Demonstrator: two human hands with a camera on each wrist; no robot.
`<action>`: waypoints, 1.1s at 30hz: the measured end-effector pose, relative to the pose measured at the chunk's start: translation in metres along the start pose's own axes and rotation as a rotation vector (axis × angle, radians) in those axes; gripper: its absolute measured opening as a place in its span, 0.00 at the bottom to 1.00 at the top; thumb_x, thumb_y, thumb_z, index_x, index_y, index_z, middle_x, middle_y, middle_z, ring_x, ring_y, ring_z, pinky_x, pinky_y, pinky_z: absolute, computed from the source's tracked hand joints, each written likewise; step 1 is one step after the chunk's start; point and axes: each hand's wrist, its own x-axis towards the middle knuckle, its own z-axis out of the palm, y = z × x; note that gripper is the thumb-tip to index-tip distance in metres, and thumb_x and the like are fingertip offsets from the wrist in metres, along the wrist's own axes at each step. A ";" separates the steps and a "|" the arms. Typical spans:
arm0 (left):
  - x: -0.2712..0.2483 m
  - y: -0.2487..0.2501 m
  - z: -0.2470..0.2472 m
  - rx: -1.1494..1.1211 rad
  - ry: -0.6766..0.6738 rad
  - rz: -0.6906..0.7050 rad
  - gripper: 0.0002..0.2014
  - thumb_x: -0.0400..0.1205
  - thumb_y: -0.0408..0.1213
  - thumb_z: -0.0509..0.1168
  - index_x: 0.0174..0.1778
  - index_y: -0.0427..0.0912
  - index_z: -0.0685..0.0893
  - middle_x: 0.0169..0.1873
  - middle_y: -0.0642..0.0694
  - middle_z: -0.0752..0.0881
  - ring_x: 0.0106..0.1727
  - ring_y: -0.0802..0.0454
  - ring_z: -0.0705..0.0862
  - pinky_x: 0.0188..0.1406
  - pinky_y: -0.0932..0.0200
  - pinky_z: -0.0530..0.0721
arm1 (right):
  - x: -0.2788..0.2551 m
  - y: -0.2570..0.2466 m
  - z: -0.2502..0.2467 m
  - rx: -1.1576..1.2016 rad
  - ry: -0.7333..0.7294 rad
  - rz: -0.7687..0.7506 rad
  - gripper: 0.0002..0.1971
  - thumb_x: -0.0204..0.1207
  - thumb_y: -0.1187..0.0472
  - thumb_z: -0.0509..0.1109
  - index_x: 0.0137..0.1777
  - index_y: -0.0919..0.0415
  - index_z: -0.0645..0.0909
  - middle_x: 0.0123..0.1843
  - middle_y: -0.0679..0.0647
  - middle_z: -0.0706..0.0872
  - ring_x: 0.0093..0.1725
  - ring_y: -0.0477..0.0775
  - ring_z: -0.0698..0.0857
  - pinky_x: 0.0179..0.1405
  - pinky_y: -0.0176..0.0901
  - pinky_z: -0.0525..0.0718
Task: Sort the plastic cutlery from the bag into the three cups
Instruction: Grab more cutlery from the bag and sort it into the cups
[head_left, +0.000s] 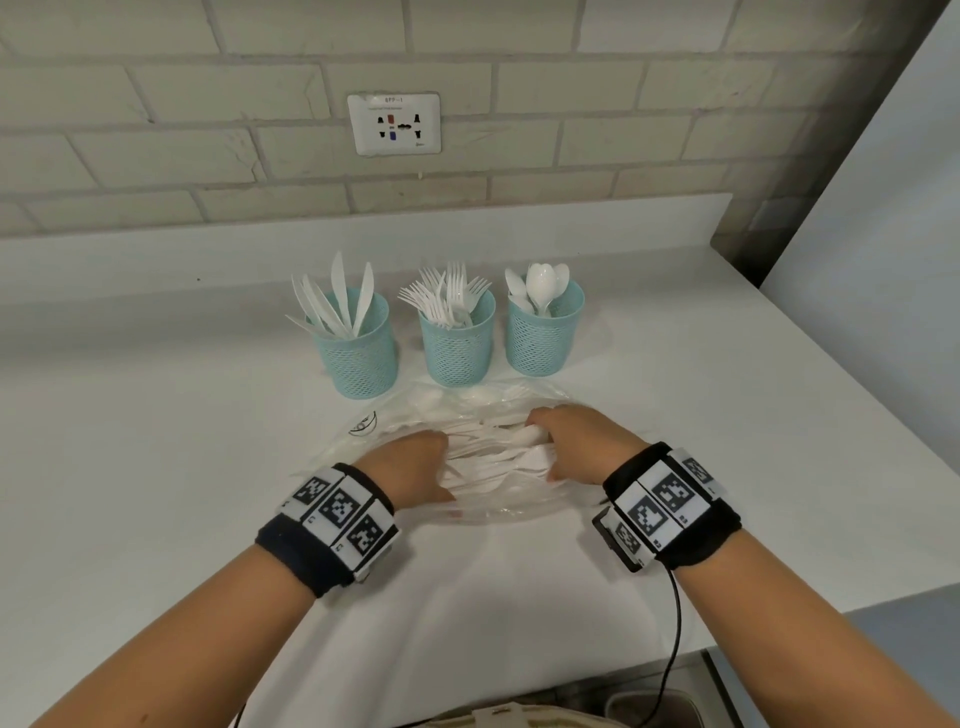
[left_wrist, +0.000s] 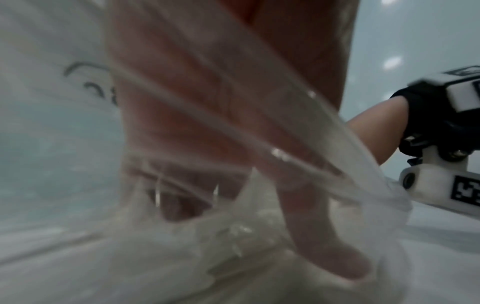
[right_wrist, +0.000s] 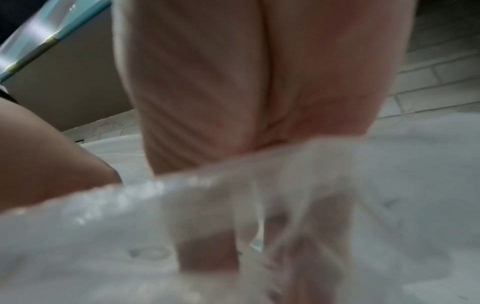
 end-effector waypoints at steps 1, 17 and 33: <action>-0.001 0.000 0.001 0.006 -0.010 0.001 0.30 0.75 0.47 0.72 0.69 0.38 0.72 0.67 0.42 0.77 0.67 0.46 0.76 0.64 0.58 0.72 | 0.000 -0.001 0.000 0.007 0.008 -0.012 0.32 0.69 0.66 0.75 0.73 0.59 0.71 0.68 0.59 0.80 0.68 0.59 0.77 0.62 0.41 0.72; -0.005 0.002 0.004 -0.121 0.039 0.090 0.32 0.72 0.51 0.74 0.67 0.38 0.75 0.63 0.44 0.78 0.65 0.46 0.77 0.66 0.56 0.74 | 0.008 -0.017 0.009 0.219 0.041 -0.006 0.33 0.67 0.69 0.76 0.73 0.57 0.71 0.72 0.54 0.77 0.67 0.53 0.78 0.63 0.35 0.72; -0.006 0.024 -0.002 -0.047 0.041 0.056 0.20 0.74 0.44 0.71 0.59 0.39 0.81 0.60 0.43 0.83 0.62 0.44 0.80 0.53 0.62 0.72 | -0.012 -0.005 -0.030 0.404 0.190 -0.147 0.25 0.75 0.75 0.59 0.69 0.57 0.78 0.68 0.53 0.83 0.66 0.47 0.81 0.60 0.28 0.71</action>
